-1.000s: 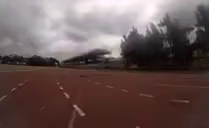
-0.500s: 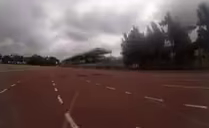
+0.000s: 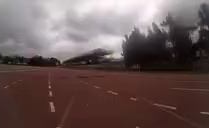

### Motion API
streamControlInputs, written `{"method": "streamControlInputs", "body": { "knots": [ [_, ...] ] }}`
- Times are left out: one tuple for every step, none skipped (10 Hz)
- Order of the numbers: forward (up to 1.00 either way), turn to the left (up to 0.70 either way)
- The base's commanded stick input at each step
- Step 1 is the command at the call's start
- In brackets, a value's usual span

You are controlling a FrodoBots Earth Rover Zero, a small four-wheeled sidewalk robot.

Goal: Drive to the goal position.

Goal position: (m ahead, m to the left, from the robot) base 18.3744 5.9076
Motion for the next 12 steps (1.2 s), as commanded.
{"method": "streamControlInputs", "body": {
  "knots": [
    [0.70,0.35],
    [0.70,0.29],
    [0.70,0.22],
    [0.70,0.13],
    [0.70,0.00],
    [0.70,0.00],
    [0.70,0.00],
    [0.70,0.00],
    [0.70,0.00],
    [0.70,0.00],
    [0.70,0.00],
    [0.70,0.00]
  ]
}}
